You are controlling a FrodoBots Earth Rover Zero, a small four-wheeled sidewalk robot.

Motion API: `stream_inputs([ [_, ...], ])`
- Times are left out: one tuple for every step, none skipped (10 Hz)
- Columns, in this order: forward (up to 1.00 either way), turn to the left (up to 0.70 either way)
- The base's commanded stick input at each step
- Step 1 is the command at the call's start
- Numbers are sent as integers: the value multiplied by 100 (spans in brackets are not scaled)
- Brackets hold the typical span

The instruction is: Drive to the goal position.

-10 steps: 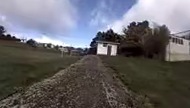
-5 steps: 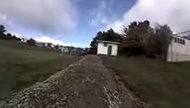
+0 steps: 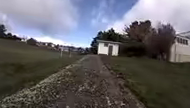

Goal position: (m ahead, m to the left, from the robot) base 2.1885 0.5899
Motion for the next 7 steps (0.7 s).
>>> stream_inputs([
  [100,0],
  [100,0],
  [100,0],
  [100,0],
  [100,-2],
  [100,-5],
  [100,-40],
])
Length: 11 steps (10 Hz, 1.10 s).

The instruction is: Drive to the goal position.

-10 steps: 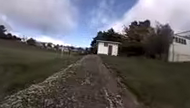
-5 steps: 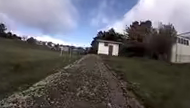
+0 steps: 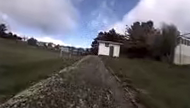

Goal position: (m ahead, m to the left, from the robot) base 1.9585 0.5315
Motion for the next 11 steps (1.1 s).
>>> stream_inputs([
  [100,-34],
  [100,0],
  [100,0],
  [100,0],
  [100,0],
  [100,0],
  [100,0],
  [100,0],
  [100,0],
  [100,0],
  [100,0],
])
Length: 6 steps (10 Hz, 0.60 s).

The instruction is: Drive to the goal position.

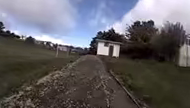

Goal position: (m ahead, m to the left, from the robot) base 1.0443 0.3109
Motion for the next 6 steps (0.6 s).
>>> stream_inputs([
  [100,0],
  [100,0],
  [100,0],
  [100,0],
  [100,0],
  [100,0],
])
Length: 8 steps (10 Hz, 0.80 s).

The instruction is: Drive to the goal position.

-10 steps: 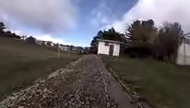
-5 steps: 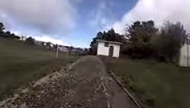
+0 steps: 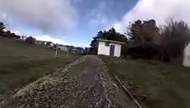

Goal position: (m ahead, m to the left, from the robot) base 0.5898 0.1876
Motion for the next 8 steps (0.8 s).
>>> stream_inputs([
  [100,0],
  [100,0],
  [100,0],
  [100,0],
  [100,0],
  [100,0],
  [100,0],
  [100,0],
])
